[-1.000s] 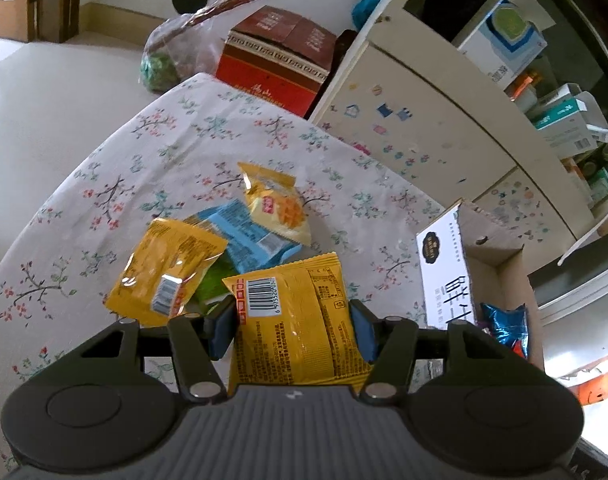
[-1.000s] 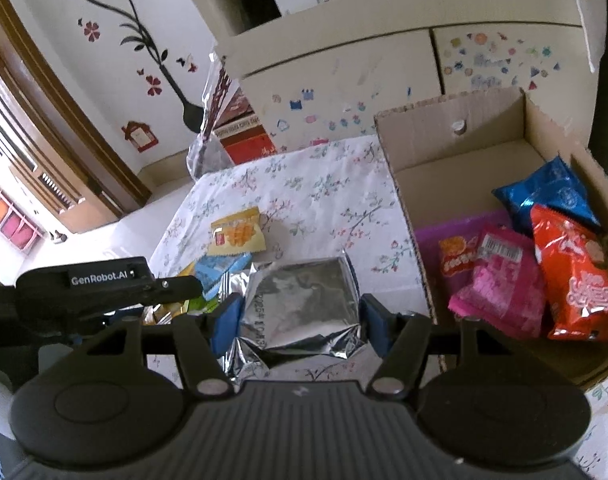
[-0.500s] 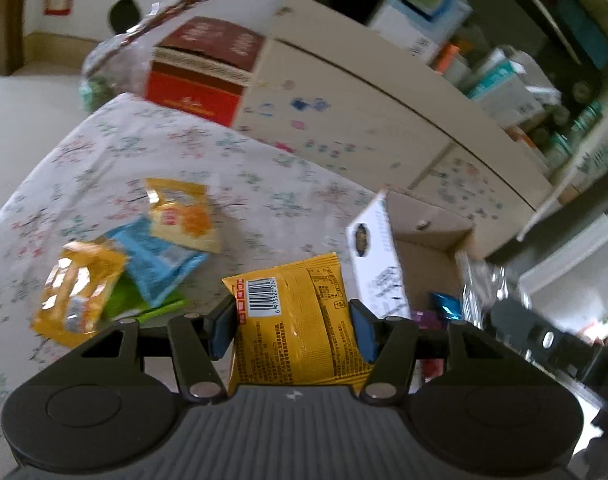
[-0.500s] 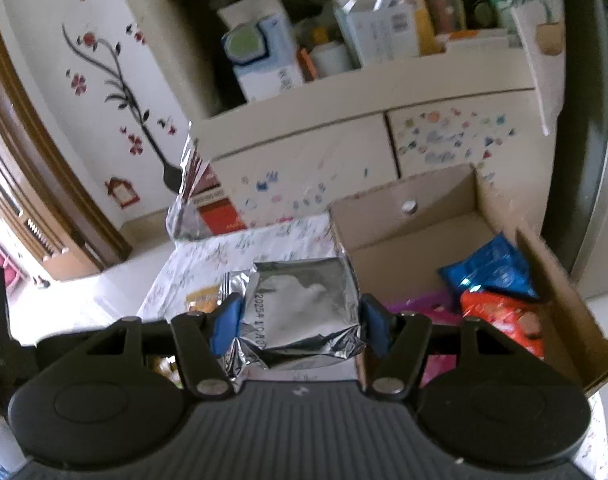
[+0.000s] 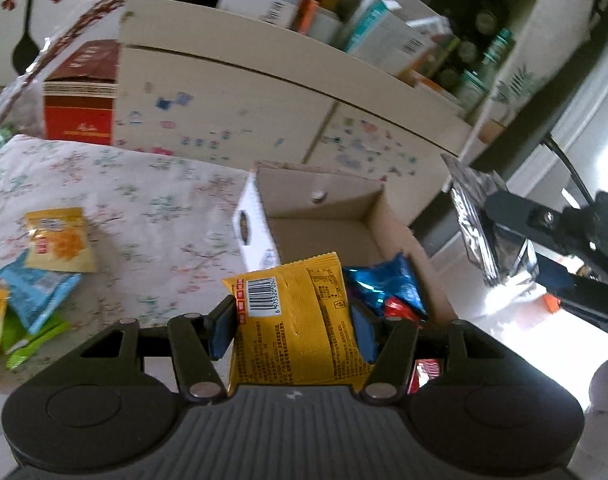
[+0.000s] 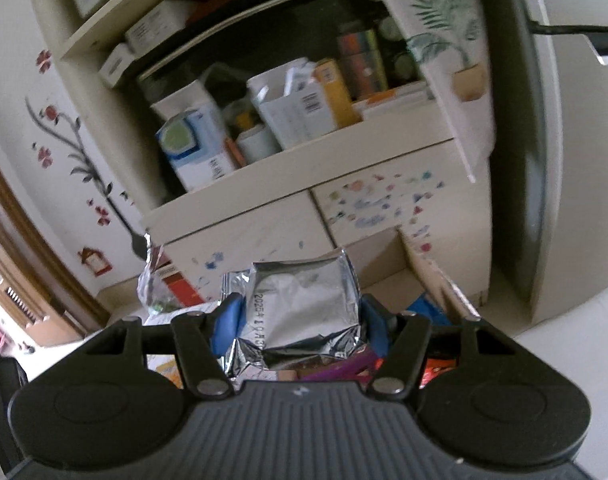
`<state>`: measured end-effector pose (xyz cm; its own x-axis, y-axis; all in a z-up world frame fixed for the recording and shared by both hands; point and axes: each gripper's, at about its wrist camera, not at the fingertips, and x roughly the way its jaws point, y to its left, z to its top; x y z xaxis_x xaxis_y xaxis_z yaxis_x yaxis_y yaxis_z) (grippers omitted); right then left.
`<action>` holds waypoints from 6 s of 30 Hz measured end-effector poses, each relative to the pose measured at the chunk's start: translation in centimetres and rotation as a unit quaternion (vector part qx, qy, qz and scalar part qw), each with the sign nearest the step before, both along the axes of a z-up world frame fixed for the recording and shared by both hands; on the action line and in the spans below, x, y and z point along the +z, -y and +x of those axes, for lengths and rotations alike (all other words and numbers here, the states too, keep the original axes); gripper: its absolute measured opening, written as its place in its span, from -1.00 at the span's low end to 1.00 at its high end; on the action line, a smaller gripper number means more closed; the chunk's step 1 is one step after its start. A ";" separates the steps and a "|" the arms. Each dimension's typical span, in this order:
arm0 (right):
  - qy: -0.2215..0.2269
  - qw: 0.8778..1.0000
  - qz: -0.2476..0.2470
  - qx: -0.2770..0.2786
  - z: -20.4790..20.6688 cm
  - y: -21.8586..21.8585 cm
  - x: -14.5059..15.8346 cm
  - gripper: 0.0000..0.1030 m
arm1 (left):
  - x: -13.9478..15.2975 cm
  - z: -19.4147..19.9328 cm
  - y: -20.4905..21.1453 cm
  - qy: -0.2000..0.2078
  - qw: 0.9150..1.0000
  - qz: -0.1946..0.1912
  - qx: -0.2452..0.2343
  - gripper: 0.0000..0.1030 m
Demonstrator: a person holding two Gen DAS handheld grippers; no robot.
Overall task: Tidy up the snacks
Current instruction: 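Carry the yellow and silver foil packets to the box and release them inside, then move both tools back over the remaining snack pile, then grasp the yellow packet with the left tool while the right tool grasps the waffle-cake packet, then carry the yellow and waffle-cake packets to the box and release them inside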
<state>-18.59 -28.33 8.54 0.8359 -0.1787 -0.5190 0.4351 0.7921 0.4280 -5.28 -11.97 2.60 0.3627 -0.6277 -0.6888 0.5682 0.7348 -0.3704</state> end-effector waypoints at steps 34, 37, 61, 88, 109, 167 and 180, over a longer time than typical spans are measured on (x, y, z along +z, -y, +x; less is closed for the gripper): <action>-0.009 0.998 0.020 -0.052 0.1 1.8 -1.1 0.57 | 0.0 -2.1 3.7 -0.002 0.999 0.007 -0.043 0.79; -0.009 0.999 0.020 -0.043 0.4 1.5 -1.3 0.58 | 0.1 -2.1 3.4 0.001 0.999 0.018 -0.041 0.79; -0.025 0.999 0.005 0.043 3.4 -2.2 -2.7 0.60 | 2.1 2.1 -5.3 -0.006 0.997 0.056 0.044 0.85; -0.048 0.987 -0.011 0.154 6.6 -8.1 -4.8 0.60 | -4.0 9.9 -16.4 -0.066 0.970 0.154 0.175 0.88; -0.098 0.970 0.015 0.222 14.7 -12.1 -9.7 0.62 | -7.7 10.5 -16.7 -0.085 0.976 0.164 0.119 0.90; -0.111 0.969 -0.036 0.218 4.8 -12.3 -6.8 0.20 | -5.2 1.1 -13.3 -0.040 0.984 0.159 0.066 0.23; -0.092 0.971 -0.036 0.219 4.5 -12.2 -6.4 0.20 | -3.7 0.9 -11.7 -0.020 0.985 0.144 0.088 0.23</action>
